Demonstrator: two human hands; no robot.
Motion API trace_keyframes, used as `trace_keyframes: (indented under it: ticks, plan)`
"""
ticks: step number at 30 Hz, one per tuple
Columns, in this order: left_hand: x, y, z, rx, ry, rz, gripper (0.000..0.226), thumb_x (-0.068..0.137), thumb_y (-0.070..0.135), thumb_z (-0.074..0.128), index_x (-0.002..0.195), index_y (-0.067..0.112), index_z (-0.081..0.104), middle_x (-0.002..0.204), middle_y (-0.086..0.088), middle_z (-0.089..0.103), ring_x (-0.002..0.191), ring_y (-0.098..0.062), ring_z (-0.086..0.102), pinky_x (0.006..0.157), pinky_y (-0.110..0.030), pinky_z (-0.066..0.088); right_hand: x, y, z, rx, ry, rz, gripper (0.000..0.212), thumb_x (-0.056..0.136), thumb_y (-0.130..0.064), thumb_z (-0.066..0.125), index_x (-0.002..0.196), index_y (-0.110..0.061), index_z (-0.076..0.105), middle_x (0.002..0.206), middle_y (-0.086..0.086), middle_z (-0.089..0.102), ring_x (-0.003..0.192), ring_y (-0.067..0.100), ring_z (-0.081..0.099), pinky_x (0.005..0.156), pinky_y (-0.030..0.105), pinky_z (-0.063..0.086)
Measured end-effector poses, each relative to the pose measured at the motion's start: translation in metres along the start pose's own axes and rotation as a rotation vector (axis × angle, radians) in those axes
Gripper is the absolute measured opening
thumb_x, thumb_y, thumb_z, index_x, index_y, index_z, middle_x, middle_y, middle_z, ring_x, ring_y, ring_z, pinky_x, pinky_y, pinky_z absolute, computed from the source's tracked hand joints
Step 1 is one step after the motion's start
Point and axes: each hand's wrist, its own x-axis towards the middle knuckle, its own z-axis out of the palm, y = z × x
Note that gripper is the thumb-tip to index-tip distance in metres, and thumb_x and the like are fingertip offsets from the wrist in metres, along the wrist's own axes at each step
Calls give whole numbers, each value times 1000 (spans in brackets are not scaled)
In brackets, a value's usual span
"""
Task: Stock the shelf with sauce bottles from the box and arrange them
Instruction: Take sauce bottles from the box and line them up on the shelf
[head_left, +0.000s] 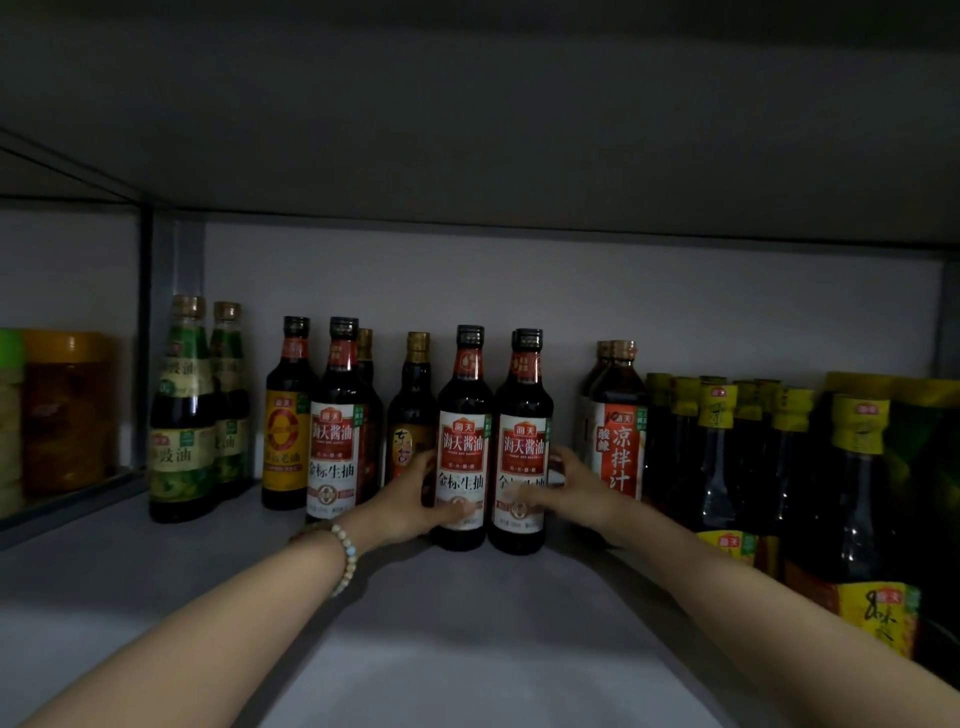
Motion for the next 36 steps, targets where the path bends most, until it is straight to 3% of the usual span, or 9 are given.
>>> trace_keyframes:
  ticks: [4,9,12,16,19,24,26,32,36]
  plan:
    - [-35,25,-9,103,47,29,63,86,29,64,139,17,32,136,10,41,124,-8,40,96,-19,33,-26,-24,-25,-81,16,-46,89,84,-43,66,151,-18,14,155,4,27,137,24,36,102,30,34]
    - [-82,54,-4,144,242,91,55,89,35,60,138,20,38,137,5,49,114,-7,49,91,-20,37,-83,-43,-48,-220,82,-163,81,84,-52,60,149,-21,24,154,-2,31,139,20,34,114,37,31]
    - [-110,66,7,200,267,176,55,88,43,56,137,24,40,135,8,51,120,-7,48,99,-25,39,-129,-49,-56,-275,122,-197,88,75,-61,59,148,-23,28,151,-5,34,138,16,34,113,34,30]
    - [-146,88,28,248,257,258,60,86,54,52,137,27,39,140,8,47,128,-10,43,106,-33,39,-200,-56,-65,-350,167,-244,83,77,-56,57,147,-23,28,152,-5,33,139,10,31,113,31,30]
    - [-176,108,49,256,261,345,55,88,53,51,136,28,40,139,10,47,128,-9,42,102,-28,37,-251,-54,-72,-400,227,-221,75,81,-52,58,146,-27,30,151,-7,34,139,9,29,111,29,29]
    - [-231,131,92,279,175,445,52,89,52,49,136,32,39,142,8,42,130,-10,37,100,-28,35,-341,-49,-76,-504,293,-199,68,86,-43,60,146,-28,30,151,-11,31,135,-1,27,106,18,27]
    - [-254,140,115,294,124,478,52,90,50,49,137,31,38,142,7,42,131,-12,37,101,-30,36,-379,-44,-77,-518,294,-170,66,87,-38,61,145,-29,30,153,-11,28,133,-5,23,109,21,27]
    - [-309,154,215,302,-43,559,50,91,48,50,136,27,41,138,6,45,129,-12,38,97,-24,32,-489,4,-94,-604,239,7,76,81,-50,58,147,-31,24,156,-13,20,138,-2,20,112,24,24]
    - [-331,146,298,326,-187,561,56,89,54,48,137,26,40,141,4,44,132,-15,37,106,-30,32,-548,65,-111,-573,212,143,79,80,-53,58,147,-31,23,155,-16,15,136,-4,17,109,21,23]
